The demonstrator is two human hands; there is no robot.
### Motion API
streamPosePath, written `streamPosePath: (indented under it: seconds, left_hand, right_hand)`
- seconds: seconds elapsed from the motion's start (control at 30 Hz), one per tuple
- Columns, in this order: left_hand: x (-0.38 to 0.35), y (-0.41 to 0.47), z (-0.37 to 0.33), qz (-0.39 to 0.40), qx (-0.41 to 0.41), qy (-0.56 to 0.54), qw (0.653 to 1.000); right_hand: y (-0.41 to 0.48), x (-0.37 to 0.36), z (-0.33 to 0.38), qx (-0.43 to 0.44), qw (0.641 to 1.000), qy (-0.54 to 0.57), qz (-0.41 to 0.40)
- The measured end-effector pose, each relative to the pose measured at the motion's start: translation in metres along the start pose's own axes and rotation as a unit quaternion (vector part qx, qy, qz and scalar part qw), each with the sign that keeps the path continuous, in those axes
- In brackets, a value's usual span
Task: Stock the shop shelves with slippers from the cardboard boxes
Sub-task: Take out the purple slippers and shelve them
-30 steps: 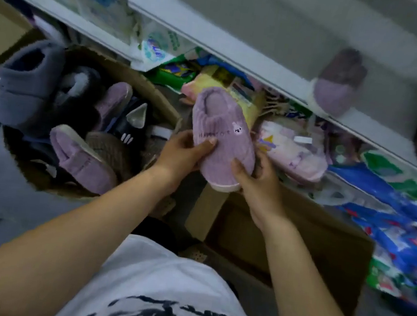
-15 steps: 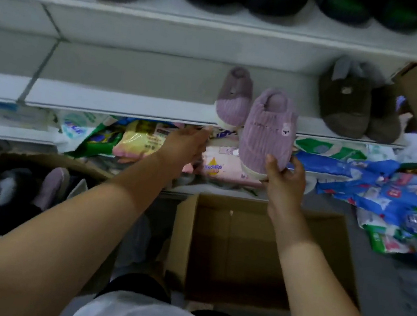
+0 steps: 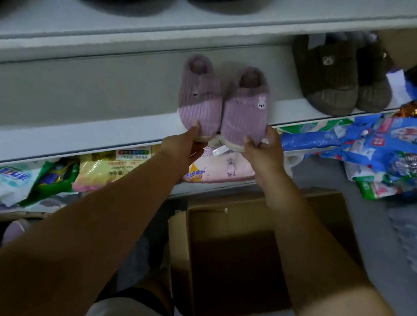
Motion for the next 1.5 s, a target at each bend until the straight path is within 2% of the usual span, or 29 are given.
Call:
streamPosePath:
  seconds: [0.27,0.5,0.63,0.77,0.83,0.87,0.93,1.0,1.1,1.17,1.3,1.5]
  left_hand:
    - [0.007,0.001,0.002,0.050,-0.022,0.013,0.998]
    - [-0.007,0.001,-0.007,0.049,0.012,0.009,0.999]
    - [-0.027,-0.006,-0.006,0.031,0.006,0.043,0.999]
    - [-0.039,-0.011,-0.011,0.014,-0.014,0.113,0.993]
    - [-0.039,-0.013,-0.016,-0.011,-0.041,0.220,0.975]
    - [-0.037,-0.014,-0.021,-0.045,-0.068,0.304,0.949]
    - [-0.033,-0.020,-0.033,-0.118,-0.154,0.440,0.877]
    - [-0.035,-0.026,-0.042,-0.116,-0.233,0.472,0.842]
    - [-0.043,-0.019,-0.050,-0.018,-0.277,0.479,0.832]
    - [-0.047,-0.006,-0.052,0.011,-0.285,0.482,0.828]
    - [-0.064,0.011,-0.057,0.001,-0.310,0.507,0.805]
    - [-0.085,0.036,-0.059,-0.037,-0.360,0.533,0.765]
  right_hand:
    - [0.002,0.015,-0.003,0.041,0.997,0.061,0.031]
    - [0.017,0.034,-0.005,0.046,0.995,0.050,0.076]
    - [0.025,0.046,-0.006,0.041,0.997,0.016,0.067]
    - [0.032,0.051,0.000,0.070,0.997,-0.037,0.021]
    - [0.034,0.054,0.005,0.097,0.994,-0.052,0.006]
    - [0.034,0.054,0.006,0.106,0.992,-0.064,0.006]
    - [0.033,0.053,0.007,0.122,0.987,-0.109,0.006]
    - [0.034,0.052,0.006,0.135,0.978,-0.158,0.006]
    - [0.040,0.049,0.008,0.143,0.971,-0.188,0.021]
    - [0.046,0.050,0.012,0.141,0.970,-0.196,0.024]
    - [0.066,0.060,0.022,0.151,0.969,-0.197,0.014]
    - [0.107,0.071,0.038,0.190,0.944,-0.268,0.014]
Point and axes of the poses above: each hand's wrist, its own y-axis towards the middle knuckle, its own x-axis out of the back of the hand, z = x × y, the point moved 4 cm from there along y, towards the middle knuckle, and after that the axes turned 4 degrees about y, right-handed, at the moved point
